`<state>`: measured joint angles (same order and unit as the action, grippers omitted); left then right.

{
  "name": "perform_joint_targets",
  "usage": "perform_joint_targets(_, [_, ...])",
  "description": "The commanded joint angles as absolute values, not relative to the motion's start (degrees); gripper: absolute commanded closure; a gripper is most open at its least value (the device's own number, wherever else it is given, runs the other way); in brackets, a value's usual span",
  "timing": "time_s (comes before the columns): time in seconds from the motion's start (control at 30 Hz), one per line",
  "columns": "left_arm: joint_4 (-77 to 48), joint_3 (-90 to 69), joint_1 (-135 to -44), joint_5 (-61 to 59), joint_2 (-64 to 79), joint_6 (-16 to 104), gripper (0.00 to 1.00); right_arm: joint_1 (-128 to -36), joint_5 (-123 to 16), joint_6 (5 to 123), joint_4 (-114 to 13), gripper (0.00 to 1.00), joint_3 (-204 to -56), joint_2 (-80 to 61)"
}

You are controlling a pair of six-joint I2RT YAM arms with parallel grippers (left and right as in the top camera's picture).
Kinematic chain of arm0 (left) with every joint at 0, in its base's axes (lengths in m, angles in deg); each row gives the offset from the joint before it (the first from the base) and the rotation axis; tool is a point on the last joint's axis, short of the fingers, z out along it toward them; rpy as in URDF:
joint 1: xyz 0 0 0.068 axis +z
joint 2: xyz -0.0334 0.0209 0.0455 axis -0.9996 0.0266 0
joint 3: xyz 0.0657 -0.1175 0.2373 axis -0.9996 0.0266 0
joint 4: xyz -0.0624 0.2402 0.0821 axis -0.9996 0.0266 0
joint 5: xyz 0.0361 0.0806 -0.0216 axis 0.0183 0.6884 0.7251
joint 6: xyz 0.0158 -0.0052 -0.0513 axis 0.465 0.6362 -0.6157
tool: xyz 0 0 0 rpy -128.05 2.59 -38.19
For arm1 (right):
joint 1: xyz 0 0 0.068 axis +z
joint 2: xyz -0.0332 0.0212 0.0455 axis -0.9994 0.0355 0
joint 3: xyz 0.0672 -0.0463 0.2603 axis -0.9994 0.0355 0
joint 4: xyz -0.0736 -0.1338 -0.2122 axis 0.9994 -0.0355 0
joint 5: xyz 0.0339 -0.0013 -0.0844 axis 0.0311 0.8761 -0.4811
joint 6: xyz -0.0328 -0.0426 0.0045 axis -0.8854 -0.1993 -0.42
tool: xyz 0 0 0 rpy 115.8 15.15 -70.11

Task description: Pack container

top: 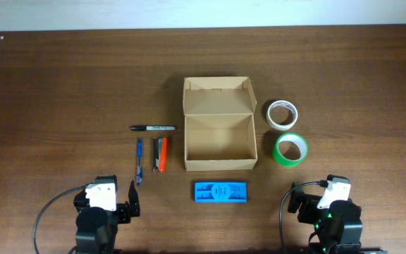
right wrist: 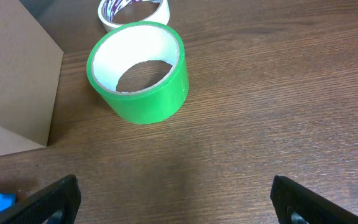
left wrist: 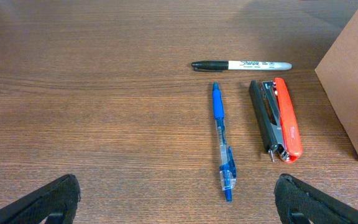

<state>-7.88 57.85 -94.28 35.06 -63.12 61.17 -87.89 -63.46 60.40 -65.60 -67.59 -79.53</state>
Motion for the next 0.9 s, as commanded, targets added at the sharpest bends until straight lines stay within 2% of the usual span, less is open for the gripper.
perform_joint_targets(0.0, [-8.0, 58.3, -93.9, 35.6, -63.7, 62.5, 0.00, -88.4, -63.1, 60.4, -65.3, 0.01, -67.0, -80.3])
perform_joint_targets(0.63, [-8.0, 58.3, -93.9, 35.6, -63.7, 62.5, 0.00, -88.4, -63.1, 60.4, -65.2, 0.01, -67.0, -80.3])
perform_joint_targets(0.87, [-8.0, 58.3, -93.9, 35.6, -63.7, 62.5, 0.01, -88.4, -63.2, 60.4, -59.0, 0.01, -70.3, -75.3])
